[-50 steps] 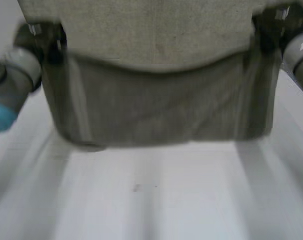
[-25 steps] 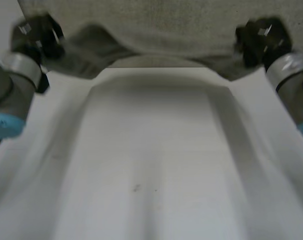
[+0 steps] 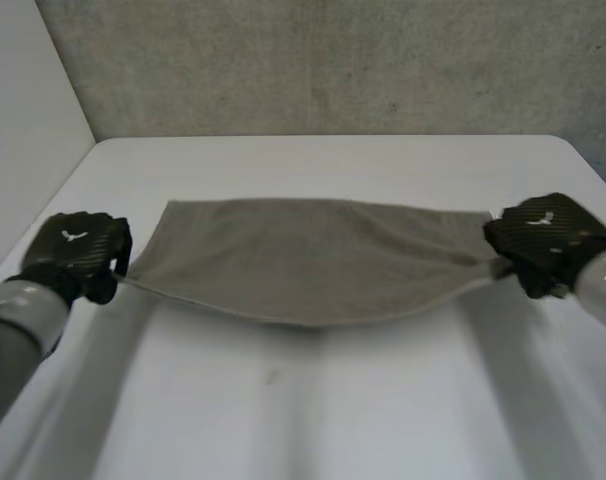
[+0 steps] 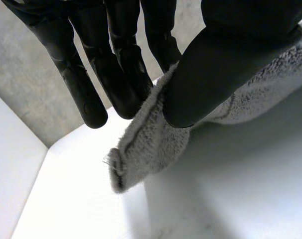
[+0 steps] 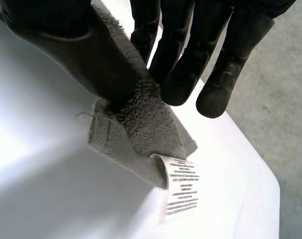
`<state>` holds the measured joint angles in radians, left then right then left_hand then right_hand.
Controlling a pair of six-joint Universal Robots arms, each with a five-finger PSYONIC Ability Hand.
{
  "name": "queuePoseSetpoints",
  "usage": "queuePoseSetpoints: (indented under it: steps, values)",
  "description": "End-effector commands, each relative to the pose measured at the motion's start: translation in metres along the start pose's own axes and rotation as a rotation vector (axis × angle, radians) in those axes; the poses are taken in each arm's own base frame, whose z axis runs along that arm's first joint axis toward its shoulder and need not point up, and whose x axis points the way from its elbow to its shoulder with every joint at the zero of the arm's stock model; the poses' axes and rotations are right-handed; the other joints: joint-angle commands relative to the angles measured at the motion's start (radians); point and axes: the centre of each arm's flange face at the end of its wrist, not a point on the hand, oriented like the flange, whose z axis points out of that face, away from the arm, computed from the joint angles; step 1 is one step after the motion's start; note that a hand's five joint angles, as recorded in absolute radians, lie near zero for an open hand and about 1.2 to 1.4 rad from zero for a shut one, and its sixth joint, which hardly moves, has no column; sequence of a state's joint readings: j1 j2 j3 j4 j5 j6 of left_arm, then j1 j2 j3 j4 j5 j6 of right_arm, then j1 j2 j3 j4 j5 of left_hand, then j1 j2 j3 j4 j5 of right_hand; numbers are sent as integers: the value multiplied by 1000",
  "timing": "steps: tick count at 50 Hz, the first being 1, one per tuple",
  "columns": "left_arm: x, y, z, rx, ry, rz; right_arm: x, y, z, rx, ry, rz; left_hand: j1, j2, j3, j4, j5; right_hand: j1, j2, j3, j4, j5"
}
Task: Fold the towel.
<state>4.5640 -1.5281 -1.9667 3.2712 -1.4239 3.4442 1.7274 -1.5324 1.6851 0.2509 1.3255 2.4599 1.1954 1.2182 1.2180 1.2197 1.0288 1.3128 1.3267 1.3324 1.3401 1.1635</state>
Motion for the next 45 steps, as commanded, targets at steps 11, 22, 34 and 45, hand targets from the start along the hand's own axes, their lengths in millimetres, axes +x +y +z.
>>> queuePoseSetpoints:
  steps: [11, 22, 34, 45]
  values:
    - [5, 11, 48, -48, 66, -24, 6, 25, 55, -110, -63, 59, 201, 178, 178, 177, 193, 83, 70, 64, 56, 58]
    - [28, 16, 114, -26, 94, -31, 10, 42, 120, -111, -23, 136, 201, 178, 178, 177, 193, 83, 70, 64, 56, 58]
    - [28, 18, 168, 11, -1, -42, 12, 46, 157, -79, 24, 149, 201, 178, 178, 177, 193, 83, 70, 64, 56, 58]
    - [36, 26, 190, 19, -6, -37, 9, 52, 179, -86, 55, 133, 201, 178, 178, 177, 193, 83, 70, 64, 56, 58]
